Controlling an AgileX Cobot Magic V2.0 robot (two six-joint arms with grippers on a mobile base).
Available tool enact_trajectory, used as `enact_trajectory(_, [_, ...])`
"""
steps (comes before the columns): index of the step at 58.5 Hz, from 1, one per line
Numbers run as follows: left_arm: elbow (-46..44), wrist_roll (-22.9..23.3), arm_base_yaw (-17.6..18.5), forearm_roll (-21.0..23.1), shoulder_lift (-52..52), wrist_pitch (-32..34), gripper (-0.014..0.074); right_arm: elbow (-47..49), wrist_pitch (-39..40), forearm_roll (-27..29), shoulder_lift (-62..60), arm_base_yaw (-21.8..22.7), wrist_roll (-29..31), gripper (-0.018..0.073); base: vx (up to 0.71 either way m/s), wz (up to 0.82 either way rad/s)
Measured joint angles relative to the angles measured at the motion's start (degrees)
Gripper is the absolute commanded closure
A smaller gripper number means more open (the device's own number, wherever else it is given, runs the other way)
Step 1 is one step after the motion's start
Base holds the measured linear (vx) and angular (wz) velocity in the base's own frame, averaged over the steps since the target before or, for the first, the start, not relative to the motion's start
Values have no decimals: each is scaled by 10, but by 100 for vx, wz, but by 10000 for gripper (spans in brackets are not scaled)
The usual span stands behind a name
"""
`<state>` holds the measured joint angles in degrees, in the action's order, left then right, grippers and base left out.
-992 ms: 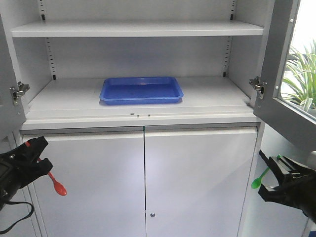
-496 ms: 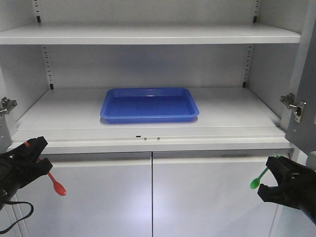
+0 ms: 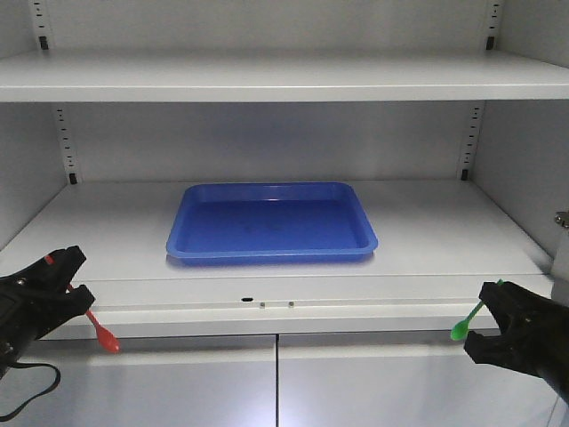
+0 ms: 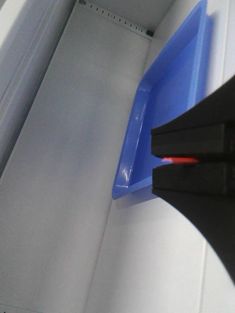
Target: Sort red and green spoons into left cabinet
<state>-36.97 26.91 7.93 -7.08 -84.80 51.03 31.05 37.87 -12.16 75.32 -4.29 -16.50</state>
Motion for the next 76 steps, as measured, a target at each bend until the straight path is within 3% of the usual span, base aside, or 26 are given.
enact_trajectory(76, [0, 0, 0, 0, 0, 0, 600, 0, 0, 0, 0, 0, 0, 565, 6, 2])
